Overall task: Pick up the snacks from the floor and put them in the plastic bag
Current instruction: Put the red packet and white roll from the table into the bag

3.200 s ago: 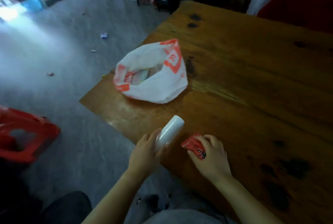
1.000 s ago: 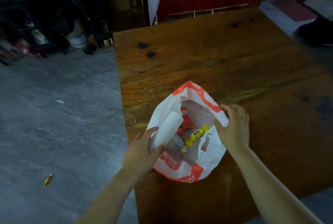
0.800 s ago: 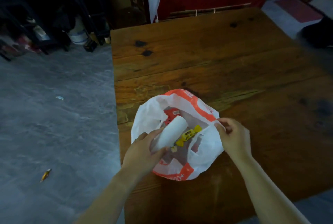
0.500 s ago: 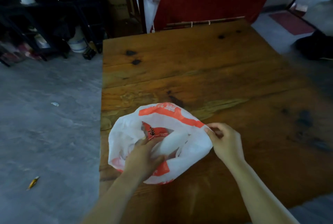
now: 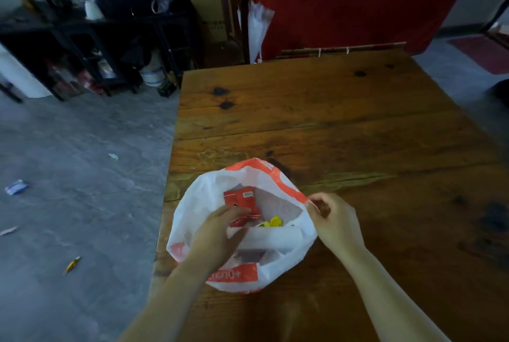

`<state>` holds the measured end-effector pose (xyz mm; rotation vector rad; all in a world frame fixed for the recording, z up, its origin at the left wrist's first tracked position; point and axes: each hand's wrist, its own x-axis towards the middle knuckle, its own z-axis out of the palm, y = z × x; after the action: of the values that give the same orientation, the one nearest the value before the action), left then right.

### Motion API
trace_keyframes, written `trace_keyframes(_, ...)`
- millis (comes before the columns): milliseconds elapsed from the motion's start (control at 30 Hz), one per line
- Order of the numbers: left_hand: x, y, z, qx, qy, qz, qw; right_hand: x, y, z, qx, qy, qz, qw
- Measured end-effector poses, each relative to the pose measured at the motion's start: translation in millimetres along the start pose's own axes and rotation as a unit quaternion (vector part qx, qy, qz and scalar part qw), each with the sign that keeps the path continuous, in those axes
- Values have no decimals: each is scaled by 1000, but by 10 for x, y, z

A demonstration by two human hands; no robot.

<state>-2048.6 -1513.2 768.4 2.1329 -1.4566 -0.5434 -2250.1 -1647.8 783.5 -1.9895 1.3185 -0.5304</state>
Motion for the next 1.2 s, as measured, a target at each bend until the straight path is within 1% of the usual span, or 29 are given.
trace_keyframes(67, 8, -21, -153, -37, 75, -8, 996, -24, -23, 36, -6, -16, 5, 1000)
trace_keyframes(133, 69, -61, -322, -33, 142, -13, 989, -40, -69, 72, -21, -2, -11, 1000)
trace_keyframes(233, 210, -195, -449, 35, 199, -31, 979, -79, -217, 105, -83, 30, -100, 991)
trace_keyframes(267, 254, -231, -467, 62, 208, -51, 975, -98, -281, 121, -87, 17, -129, 988)
trace_keyframes(333, 312, -287, -498, 81, 212, -101, 969, -145, -377, 196, -79, -55, -162, 982)
trace_keyframes(400, 334, -392, -510, 66, 181, -126, 973, -179, -375, 299, -75, -152, -153, 974)
trace_keyframes(467, 338, -523, -494, 28, 125, -120, 984, -191, -288, 400, -83, -213, -135, 964)
trace_keyframes(533, 326, -611, -442, 6, 68, -110, 992, -207, -175, 463, -89, -245, -109, 959)
trace_keyframes(667, 306, -648, -279, 22, -24, -104, 994, -235, 10, 483, -107, -285, -65, 950)
trace_keyframes(767, 295, -575, -212, 9, -50, -96, 994, -252, 85, 518, -133, -302, -71, 941)
trace_keyframes(867, 289, -521, -206, 9, -42, -86, 995, -280, 121, 556, -159, -300, -81, 937)
trace_keyframes(933, 280, -507, -217, 0, -15, -86, 996, -286, 117, 555, -153, -282, -84, 943)
trace_keyframes(1067, 280, -551, -255, -30, 57, -90, 994, -215, 58, 472, -138, -203, -97, 965)
trace_keyframes(1200, 337, -572, -331, -46, 111, -84, 989, 11, -8, 304, -135, -120, -84, 980)
